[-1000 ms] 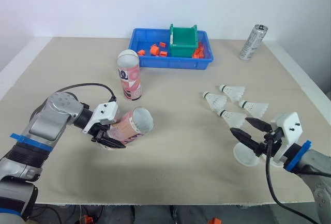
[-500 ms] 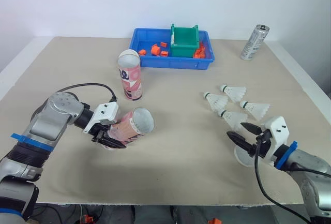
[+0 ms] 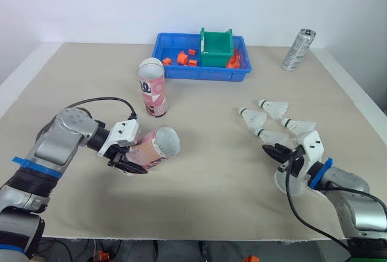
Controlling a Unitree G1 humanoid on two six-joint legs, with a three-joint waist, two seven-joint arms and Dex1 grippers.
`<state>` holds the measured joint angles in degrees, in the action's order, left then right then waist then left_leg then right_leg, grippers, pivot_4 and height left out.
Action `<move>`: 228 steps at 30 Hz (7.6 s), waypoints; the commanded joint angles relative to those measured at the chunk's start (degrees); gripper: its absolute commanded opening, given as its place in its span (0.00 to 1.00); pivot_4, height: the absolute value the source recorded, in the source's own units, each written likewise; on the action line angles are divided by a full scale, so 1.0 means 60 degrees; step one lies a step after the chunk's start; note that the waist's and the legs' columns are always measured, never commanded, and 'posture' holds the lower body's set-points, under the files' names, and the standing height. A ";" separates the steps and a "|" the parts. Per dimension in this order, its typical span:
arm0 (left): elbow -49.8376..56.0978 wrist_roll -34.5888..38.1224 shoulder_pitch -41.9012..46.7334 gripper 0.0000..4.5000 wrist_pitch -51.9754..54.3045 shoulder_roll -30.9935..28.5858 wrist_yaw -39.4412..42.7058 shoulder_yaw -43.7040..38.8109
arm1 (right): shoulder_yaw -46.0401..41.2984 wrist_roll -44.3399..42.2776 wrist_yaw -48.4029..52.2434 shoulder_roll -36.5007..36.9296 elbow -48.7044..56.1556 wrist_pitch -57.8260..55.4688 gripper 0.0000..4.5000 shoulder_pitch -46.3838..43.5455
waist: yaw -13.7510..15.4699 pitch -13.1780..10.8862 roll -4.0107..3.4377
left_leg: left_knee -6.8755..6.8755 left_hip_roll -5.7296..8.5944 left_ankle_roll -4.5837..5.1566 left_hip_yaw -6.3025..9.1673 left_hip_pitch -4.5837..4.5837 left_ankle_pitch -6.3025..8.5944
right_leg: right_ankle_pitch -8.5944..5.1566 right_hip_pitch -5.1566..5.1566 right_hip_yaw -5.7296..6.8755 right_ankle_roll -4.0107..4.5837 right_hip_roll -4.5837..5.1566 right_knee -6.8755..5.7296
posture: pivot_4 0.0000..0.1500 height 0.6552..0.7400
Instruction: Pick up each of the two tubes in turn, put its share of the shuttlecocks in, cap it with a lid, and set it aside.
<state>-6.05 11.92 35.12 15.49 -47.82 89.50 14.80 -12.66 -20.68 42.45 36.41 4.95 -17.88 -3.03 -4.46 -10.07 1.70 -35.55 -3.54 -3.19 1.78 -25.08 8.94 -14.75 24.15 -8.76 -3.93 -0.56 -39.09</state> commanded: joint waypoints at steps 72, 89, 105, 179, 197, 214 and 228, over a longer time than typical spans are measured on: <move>0.0215 0.0103 0.0061 0.66 0.0109 -0.0137 -0.0201 -0.0282 | 0.7443 0.1676 0.6144 -0.1962 -0.1113 -0.0418 0.01 -0.9484 | -0.0010 -0.0025 -0.0023 | 0.0014 -0.0006 0.0006 0.0001 -0.0015 -0.0004 | -0.0001 0.0027 0.0002 0.0004 -0.0008 -0.0004 | 1.00 0.89; 0.0650 0.0204 -0.0307 0.66 0.0385 -0.0263 -0.0379 -0.0581 | 0.7436 0.2167 0.6305 -0.5139 -0.3271 -0.0435 0.01 -1.0236 | -0.0134 -0.0025 -0.0026 | 0.0022 -0.0025 0.0007 0.0020 -0.0002 -0.0004 | 0.0021 0.0028 0.0034 -0.0009 -0.0022 -0.0023 | 1.00 0.89; 0.1125 0.0753 -0.0682 0.66 0.0250 0.0259 -0.0904 -0.0987 | 0.5132 0.0045 0.8341 -0.0171 -0.1613 -0.1692 0.01 -1.0948 | -0.0009 -0.0037 -0.0034 | 0.0036 -0.0018 0.0003 0.0027 -0.0022 0.0000 | -0.0002 0.0039 0.0037 -0.0004 -0.0014 -0.0016 | 1.00 0.89; -0.1902 0.0375 -0.1301 0.66 -0.2267 0.5165 -0.2899 0.0584 | 0.3412 0.0343 0.8237 0.3914 -0.0325 -0.1425 0.03 -0.9049 | -0.0028 -0.0041 -0.0074 | -0.0029 0.0068 0.0031 -0.0016 0.0093 0.0030 | -0.0037 -0.0120 0.0043 -0.0032 0.0093 0.0022 | 1.00 0.89; -0.2259 0.0182 -0.0932 0.66 -0.2137 0.4763 -0.2493 0.0817 | 0.6323 -0.0114 0.8341 0.1625 -0.0324 0.0071 0.03 -1.1854 | -0.0063 -0.0037 -0.0063 | 0.0022 0.0073 0.0034 -0.0002 0.0088 0.0032 | -0.0070 -0.0111 0.0049 -0.0025 0.0095 0.0020 | 1.00 0.89; -0.2208 0.0215 -0.1027 0.66 -0.2093 0.4698 -0.2576 0.0768 | 0.7268 0.0498 0.8341 0.1568 -0.1088 0.1284 0.03 -1.2132 | -0.0071 -0.0037 -0.0063 | 0.0022 0.0073 0.0035 -0.0003 0.0092 0.0032 | -0.0072 -0.0112 0.0049 -0.0021 0.0095 0.0019 | 1.00 0.89; -0.2184 0.0249 -0.1075 0.66 -0.2085 0.4630 -0.2645 0.0697 | 0.7939 -0.0336 0.8341 0.2188 -0.0413 0.1204 0.03 -1.2029 | -0.0067 -0.0036 -0.0061 | 0.0024 0.0072 0.0034 -0.0003 0.0092 0.0033 | -0.0080 -0.0113 0.0049 -0.0019 0.0097 0.0020 | 1.00 0.89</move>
<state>-16.20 16.21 30.18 1.12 -17.78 74.36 18.85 34.08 -21.10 90.04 48.85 0.32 -10.40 -74.87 -4.87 -10.29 1.34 -35.40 -3.11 -2.99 1.76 -24.52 9.16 -15.25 23.47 -8.46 -4.03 0.02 -38.97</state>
